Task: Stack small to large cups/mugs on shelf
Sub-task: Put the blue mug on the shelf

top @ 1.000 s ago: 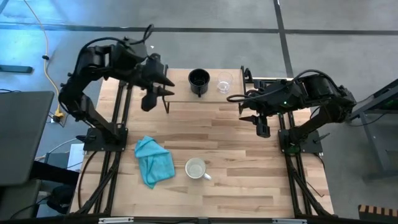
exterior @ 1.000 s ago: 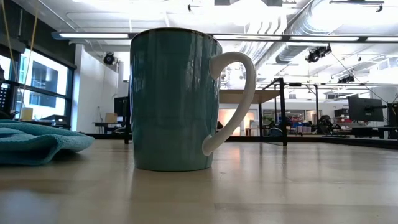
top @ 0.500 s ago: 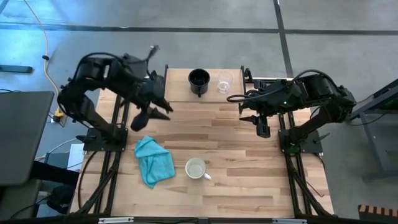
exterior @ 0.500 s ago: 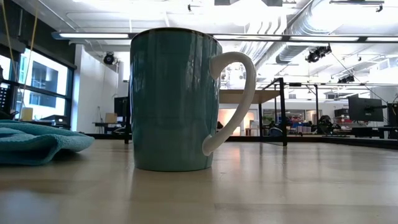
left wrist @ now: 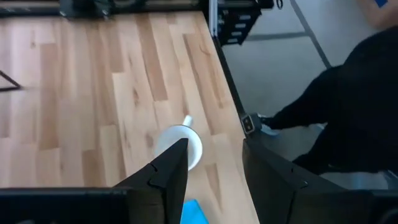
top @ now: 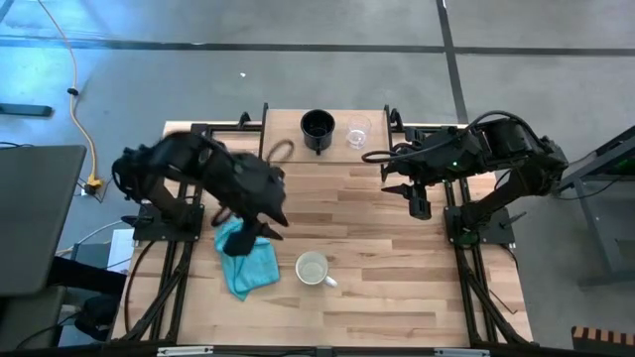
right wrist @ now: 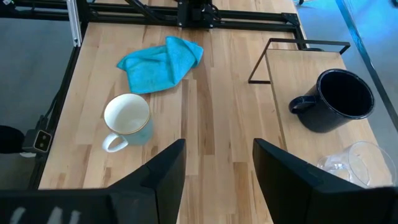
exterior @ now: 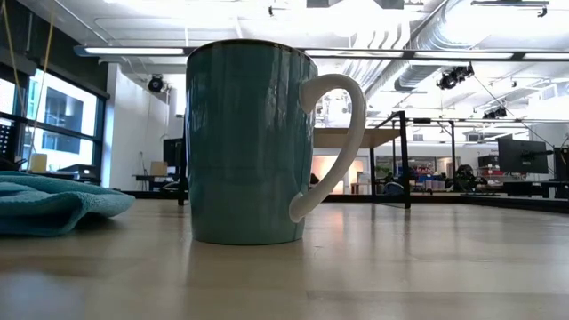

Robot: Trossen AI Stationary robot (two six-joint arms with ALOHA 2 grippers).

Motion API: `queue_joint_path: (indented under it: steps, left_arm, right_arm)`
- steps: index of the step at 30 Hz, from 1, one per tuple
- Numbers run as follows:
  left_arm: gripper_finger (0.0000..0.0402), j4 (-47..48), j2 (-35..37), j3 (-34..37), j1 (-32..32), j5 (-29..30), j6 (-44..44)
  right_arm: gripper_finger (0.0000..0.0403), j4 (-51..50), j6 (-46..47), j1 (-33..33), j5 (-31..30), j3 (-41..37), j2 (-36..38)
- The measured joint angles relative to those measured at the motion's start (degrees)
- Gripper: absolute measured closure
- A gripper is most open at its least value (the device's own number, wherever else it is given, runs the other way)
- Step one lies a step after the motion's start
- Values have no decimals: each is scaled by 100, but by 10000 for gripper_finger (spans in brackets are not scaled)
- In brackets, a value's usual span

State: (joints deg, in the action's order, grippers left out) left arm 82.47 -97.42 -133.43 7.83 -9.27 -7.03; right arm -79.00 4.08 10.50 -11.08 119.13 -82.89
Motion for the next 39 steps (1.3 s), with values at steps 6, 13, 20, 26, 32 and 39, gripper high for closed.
queue_joint_path:
  steps: [6,13,20,26,32,39]
  left_arm:
    - [263,13,-460,0,409,680,-417]
    - [263,254,-903,0,699,1351,-746]
    - [263,298,-1047,0,975,2096,-874]
    - [263,300,-976,0,1240,2879,-1016]
    - [263,349,-918,0,1497,3645,-1128]
    - [263,558,-762,0,1794,4714,-1438]
  right_arm:
    - [224,0,144,2,1,0,0]
    - [224,-44,148,4,70,0,0]
    - [224,-84,-40,117,83,-1,9]
    - [224,96,-156,522,-334,-2,289]
    - [224,244,-107,1128,-1178,-8,682]
    - [224,1638,10,1713,-1744,-1848,1784]
